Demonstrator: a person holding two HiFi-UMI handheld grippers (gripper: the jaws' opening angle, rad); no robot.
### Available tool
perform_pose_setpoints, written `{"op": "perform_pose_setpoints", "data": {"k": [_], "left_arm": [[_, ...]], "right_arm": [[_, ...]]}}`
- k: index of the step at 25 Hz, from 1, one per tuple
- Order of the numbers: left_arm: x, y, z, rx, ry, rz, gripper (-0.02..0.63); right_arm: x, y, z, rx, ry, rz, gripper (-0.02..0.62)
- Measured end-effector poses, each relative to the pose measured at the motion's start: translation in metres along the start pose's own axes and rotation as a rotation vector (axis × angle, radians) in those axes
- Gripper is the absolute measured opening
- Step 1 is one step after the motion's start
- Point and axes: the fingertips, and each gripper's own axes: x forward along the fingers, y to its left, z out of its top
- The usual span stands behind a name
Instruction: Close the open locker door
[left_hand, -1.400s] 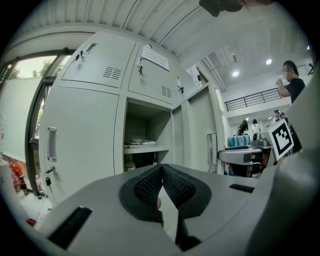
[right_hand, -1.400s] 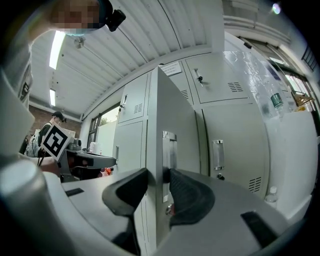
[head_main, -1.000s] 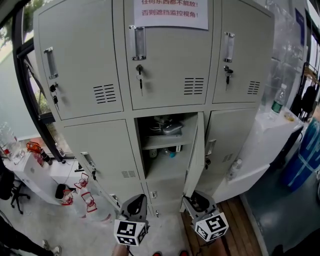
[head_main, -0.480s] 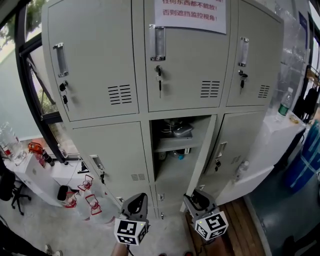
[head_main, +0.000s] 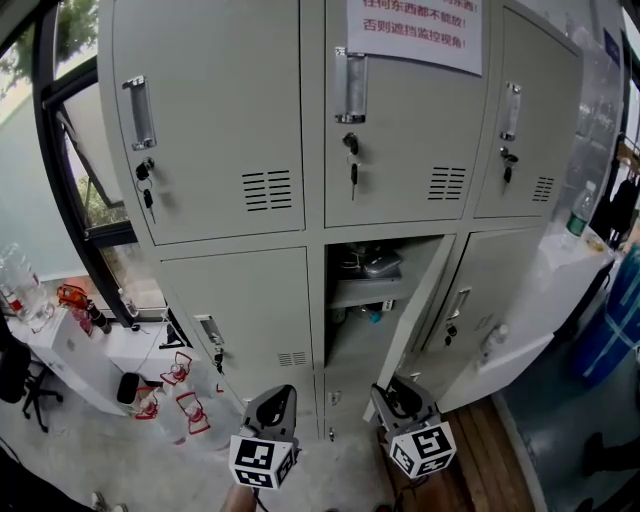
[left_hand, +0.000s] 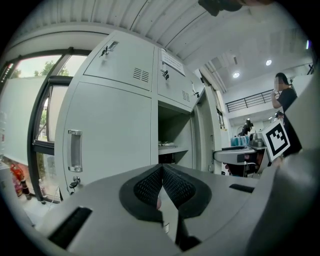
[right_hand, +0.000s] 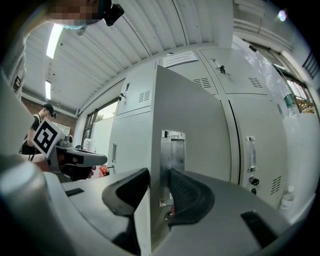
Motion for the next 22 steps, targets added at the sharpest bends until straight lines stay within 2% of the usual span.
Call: {"op": "perform_pose_setpoints", "data": {"k": [14,22], "left_arm": [[0.014,0.012,-0.003,-0.013,0.002,-0.003,0.021],[0.021,0.026,-0.004,-0.018,0.013,0.047,0.021]], "right_arm": [[0.033,0.011,0.002,-0.007,0.023,-0.011,0.153],[0.058,0.017,0.003,-0.001,0.030,0.030,0.143]]}}
